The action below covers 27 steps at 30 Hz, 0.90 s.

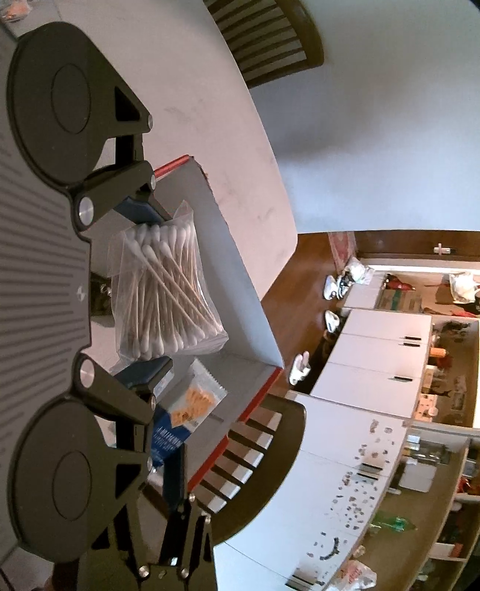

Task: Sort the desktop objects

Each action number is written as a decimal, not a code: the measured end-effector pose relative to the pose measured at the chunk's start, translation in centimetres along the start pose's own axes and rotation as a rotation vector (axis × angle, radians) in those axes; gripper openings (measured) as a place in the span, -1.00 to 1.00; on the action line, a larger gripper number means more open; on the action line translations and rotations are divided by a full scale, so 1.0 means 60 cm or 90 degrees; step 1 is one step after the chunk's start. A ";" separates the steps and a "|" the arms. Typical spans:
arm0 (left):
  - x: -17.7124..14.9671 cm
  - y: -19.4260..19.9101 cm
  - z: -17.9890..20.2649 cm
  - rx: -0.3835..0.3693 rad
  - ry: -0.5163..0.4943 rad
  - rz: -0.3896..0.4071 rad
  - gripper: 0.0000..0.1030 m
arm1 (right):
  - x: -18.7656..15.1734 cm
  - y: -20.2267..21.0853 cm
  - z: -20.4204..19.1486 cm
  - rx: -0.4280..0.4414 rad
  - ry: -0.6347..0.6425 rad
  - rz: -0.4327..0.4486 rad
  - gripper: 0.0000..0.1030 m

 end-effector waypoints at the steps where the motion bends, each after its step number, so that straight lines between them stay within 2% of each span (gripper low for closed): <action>1: 0.003 -0.009 -0.003 0.001 0.003 -0.006 0.44 | -0.001 -0.006 0.002 -0.001 -0.001 -0.005 -0.31; 11: 0.017 -0.093 -0.022 0.002 0.011 -0.073 0.44 | -0.006 -0.059 0.016 0.018 -0.018 -0.054 -0.31; 18: 0.006 -0.134 -0.022 0.020 -0.027 -0.105 0.44 | -0.016 -0.097 0.005 0.057 -0.027 -0.105 -0.31; 27: -0.008 -0.169 -0.026 0.031 -0.042 -0.149 0.44 | -0.034 -0.131 0.010 0.084 -0.046 -0.152 -0.31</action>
Point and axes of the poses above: each gripper's, at about its wrist camera, not at the fingertips, and y roughly against the way its jaws point, z to its right, x to its top, the point moved 7 cm from there along -y, roughly the way its jaws point, and after that the axes turned 10 degrees about y, right-handed, at the moved point
